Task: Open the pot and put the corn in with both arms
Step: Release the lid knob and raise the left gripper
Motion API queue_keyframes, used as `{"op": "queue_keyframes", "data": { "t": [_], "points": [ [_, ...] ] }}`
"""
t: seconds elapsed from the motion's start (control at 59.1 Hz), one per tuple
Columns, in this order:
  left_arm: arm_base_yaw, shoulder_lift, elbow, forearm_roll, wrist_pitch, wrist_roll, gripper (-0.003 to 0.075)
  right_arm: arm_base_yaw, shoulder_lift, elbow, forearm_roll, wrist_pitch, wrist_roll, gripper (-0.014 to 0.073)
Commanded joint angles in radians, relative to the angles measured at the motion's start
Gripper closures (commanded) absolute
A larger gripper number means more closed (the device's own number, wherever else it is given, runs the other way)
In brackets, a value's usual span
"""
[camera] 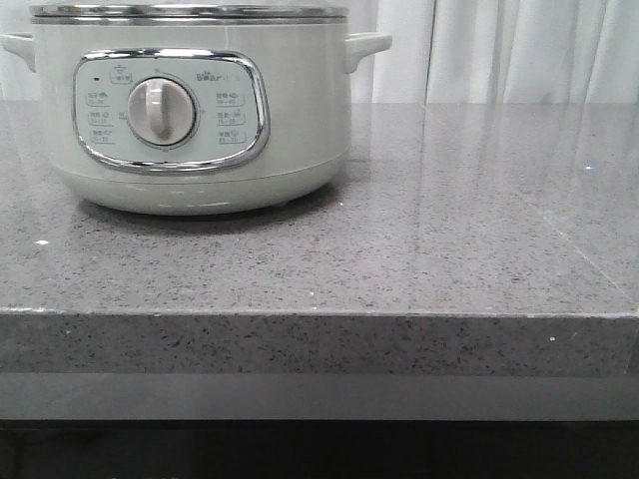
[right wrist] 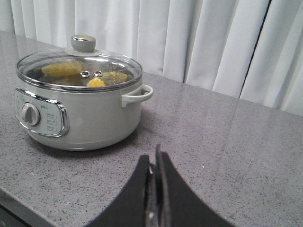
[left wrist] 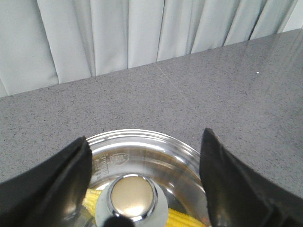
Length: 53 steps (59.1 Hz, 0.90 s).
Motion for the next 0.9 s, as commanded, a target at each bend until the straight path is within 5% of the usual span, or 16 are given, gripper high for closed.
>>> {"op": "queue_keyframes", "data": {
  "t": [0.0, 0.254, 0.88],
  "points": [
    [-0.008, -0.072, 0.002, -0.005, -0.047, -0.004, 0.0356, -0.005, 0.008, -0.027, -0.001, -0.089, -0.005, 0.0662],
    [-0.008, -0.215, 0.175, -0.003, -0.049, 0.013, 0.0733, -0.004, 0.008, -0.027, -0.001, -0.089, -0.005, 0.0662],
    [-0.008, -0.858, 0.789, -0.009, -0.172, 0.020, 0.0738, -0.004, 0.008, -0.027, -0.001, -0.077, -0.005, 0.0662]
  ]
}}
